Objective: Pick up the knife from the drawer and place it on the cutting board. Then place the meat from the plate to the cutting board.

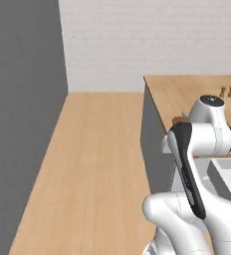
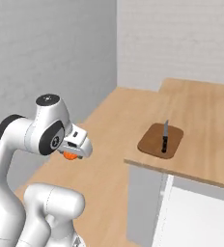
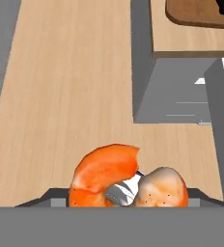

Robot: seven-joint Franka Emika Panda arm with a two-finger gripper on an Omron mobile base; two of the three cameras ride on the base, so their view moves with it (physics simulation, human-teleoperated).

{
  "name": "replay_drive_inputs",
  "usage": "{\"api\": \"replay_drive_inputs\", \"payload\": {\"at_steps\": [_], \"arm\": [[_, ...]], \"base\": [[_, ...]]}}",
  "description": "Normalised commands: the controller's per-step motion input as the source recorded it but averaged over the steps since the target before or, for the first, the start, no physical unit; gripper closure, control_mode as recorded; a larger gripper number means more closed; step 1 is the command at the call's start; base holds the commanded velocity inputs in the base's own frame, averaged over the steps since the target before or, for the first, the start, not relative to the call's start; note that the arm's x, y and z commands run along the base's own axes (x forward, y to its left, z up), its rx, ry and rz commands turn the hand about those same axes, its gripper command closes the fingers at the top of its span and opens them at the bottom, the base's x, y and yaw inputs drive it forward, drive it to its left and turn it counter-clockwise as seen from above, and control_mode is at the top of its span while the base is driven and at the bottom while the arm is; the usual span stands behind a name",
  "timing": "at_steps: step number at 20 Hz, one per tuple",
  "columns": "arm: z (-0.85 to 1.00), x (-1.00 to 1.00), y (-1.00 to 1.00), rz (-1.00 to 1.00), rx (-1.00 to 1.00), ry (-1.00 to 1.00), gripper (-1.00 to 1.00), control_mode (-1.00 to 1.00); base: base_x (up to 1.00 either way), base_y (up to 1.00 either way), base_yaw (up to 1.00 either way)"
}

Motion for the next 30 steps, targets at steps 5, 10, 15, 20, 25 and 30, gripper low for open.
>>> {"api": "replay_drive_inputs", "payload": {"at_steps": [5, 10, 15, 20, 25, 30], "arm": [[0.0, 0.0, 0.0, 0.0, 0.0, 0.0, 1.0, 1.0], [0.0, 0.0, 0.0, 0.0, 0.0, 0.0, 1.0, 1.0], [0.0, 0.0, 0.0, 0.0, 0.0, 0.0, 1.0, 1.0], [0.0, 0.0, 0.0, 0.0, 0.0, 0.0, 1.0, 1.0], [0.0, 0.18, 0.0, 0.0, 0.0, 0.01, 1.0, -1.0], [0.0, 0.96, 0.0, 0.02, 0.0, 0.11, 1.0, -1.0]], "base": [[0.64, 0.15, -0.65], [0.34, 0.12, -0.49], [0.01, 0.15, -0.16], [0.0, 0.0, 0.0], [0.01, 0.0, 0.0], [0.0, 0.0, 0.0]]}}
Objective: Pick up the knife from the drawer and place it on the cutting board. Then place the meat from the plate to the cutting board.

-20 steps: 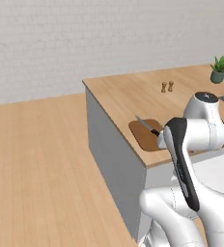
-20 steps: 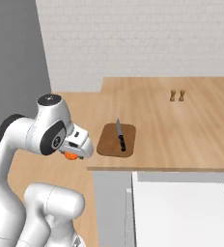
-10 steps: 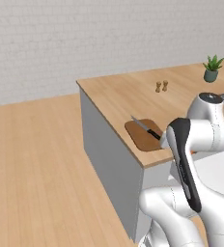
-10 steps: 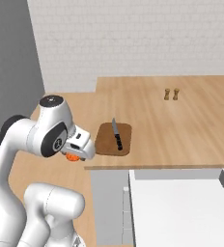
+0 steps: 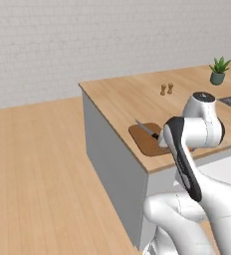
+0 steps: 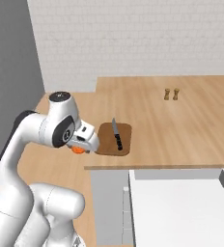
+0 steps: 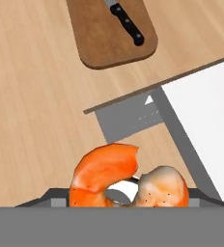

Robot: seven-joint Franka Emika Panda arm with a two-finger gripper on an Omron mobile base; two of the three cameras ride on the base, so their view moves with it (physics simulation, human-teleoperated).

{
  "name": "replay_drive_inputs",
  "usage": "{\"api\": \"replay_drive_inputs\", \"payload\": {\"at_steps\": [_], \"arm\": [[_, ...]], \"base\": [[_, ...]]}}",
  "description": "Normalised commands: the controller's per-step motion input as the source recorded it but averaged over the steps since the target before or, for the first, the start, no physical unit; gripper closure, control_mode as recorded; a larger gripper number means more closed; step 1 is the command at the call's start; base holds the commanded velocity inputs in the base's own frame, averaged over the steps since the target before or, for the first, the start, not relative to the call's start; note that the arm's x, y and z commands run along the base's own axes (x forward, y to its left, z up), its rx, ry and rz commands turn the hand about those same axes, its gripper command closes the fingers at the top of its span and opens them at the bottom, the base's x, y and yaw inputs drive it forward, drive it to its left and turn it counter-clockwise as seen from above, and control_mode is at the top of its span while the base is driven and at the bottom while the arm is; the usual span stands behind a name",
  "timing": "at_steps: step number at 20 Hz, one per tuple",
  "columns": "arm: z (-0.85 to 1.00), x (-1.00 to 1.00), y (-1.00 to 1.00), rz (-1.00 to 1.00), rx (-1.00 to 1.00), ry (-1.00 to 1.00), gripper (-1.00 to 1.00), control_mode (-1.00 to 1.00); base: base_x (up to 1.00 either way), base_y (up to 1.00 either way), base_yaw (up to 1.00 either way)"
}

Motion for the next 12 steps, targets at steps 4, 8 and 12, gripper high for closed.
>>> {"api": "replay_drive_inputs", "payload": {"at_steps": [4, 8, 12], "arm": [[0.0, 1.0, 0.0, 0.01, 0.0, 0.15, 1.0, -1.0], [-0.13, 1.0, 0.0, 0.03, -0.02, 0.12, 1.0, -1.0], [-0.38, 1.0, -0.03, 0.0, -0.03, 0.01, 1.0, -1.0]], "base": [[0.0, 0.0, 0.0], [0.0, 0.0, 0.0], [0.0, 0.0, 0.0]]}}
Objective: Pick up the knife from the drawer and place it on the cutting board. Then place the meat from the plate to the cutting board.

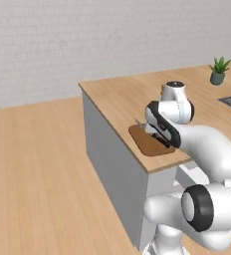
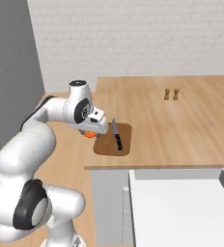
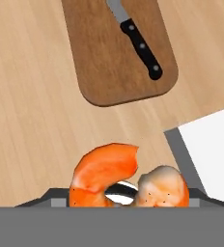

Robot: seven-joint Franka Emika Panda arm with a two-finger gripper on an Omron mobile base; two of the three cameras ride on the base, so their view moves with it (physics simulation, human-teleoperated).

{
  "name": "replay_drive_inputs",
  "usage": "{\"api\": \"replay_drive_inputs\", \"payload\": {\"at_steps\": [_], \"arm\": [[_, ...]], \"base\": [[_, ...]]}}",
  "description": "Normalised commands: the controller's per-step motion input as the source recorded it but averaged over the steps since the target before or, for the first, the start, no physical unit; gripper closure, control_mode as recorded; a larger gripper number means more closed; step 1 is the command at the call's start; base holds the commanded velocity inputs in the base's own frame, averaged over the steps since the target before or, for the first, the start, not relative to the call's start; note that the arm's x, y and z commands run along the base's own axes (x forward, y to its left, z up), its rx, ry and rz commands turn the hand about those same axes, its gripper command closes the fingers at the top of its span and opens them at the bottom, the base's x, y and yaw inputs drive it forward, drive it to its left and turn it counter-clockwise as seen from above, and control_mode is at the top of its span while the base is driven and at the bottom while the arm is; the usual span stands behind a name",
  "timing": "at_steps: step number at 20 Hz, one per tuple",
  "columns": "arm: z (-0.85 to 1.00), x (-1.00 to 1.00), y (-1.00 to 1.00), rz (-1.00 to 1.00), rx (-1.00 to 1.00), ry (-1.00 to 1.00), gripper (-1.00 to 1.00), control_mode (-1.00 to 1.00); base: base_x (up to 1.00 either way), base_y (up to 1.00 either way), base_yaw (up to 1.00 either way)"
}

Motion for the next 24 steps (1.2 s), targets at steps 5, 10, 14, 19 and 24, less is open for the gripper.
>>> {"api": "replay_drive_inputs", "payload": {"at_steps": [5, 10, 14, 19, 24], "arm": [[-0.89, 0.85, -0.04, 0.0, 0.0, -0.08, 1.0, -1.0], [-0.71, 0.54, 0.0, 0.0, 0.0, -0.07, 1.0, -1.0], [-0.19, 0.47, 0.0, 0.0, 0.0, 0.01, 1.0, -1.0], [0.0, 0.47, -0.08, 0.0, 0.0, 0.15, 1.0, -1.0], [-0.07, 0.29, -0.01, 0.0, 0.0, 0.04, 1.0, -1.0]], "base": [[0.0, 0.0, 0.0], [0.0, 0.0, 0.0], [0.0, 0.0, 0.0], [0.0, 0.0, 0.0], [0.0, 0.0, 0.0]]}}
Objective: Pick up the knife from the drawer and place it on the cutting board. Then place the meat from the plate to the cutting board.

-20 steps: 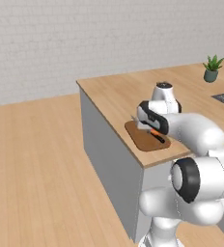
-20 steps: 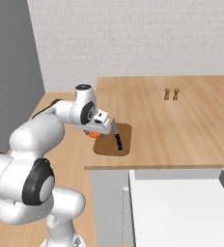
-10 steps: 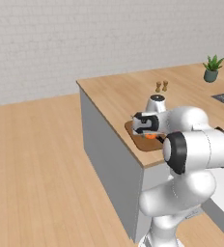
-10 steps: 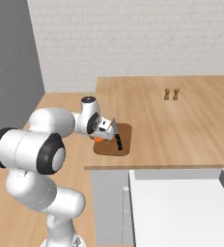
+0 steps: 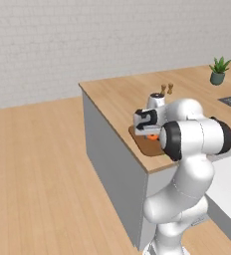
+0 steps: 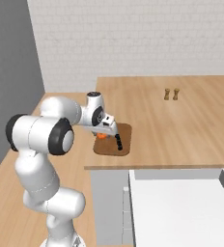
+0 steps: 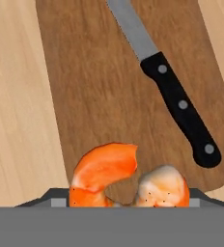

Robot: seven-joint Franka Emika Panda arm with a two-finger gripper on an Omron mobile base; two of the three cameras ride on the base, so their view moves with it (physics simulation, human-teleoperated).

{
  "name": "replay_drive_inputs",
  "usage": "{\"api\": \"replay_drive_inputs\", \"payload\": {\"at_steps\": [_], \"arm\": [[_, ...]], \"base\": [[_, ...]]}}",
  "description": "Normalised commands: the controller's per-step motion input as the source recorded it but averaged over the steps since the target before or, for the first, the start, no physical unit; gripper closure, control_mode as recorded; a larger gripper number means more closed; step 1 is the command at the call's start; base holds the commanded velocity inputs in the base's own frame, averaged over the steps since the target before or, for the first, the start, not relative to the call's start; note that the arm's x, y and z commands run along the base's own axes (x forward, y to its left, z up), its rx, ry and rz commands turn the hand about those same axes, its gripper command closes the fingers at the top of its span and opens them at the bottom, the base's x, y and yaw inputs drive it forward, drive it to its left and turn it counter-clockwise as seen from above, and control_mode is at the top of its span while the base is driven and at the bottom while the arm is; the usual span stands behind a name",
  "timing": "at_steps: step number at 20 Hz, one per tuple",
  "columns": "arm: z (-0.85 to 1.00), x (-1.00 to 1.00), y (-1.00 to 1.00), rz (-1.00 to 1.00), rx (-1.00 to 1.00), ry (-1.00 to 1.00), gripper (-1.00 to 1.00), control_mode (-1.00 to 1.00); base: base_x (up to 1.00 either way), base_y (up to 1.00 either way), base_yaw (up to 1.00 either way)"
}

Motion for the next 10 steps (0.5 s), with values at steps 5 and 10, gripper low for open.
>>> {"api": "replay_drive_inputs", "payload": {"at_steps": [5, 10], "arm": [[-0.32, 0.05, 0.0, 0.0, 0.0, -0.01, 1.0, -1.0], [-0.53, 0.0, 0.0, 0.0, 0.0, -0.01, 1.0, -1.0]], "base": [[0.0, 0.0, 0.0], [0.0, 0.0, 0.0]]}}
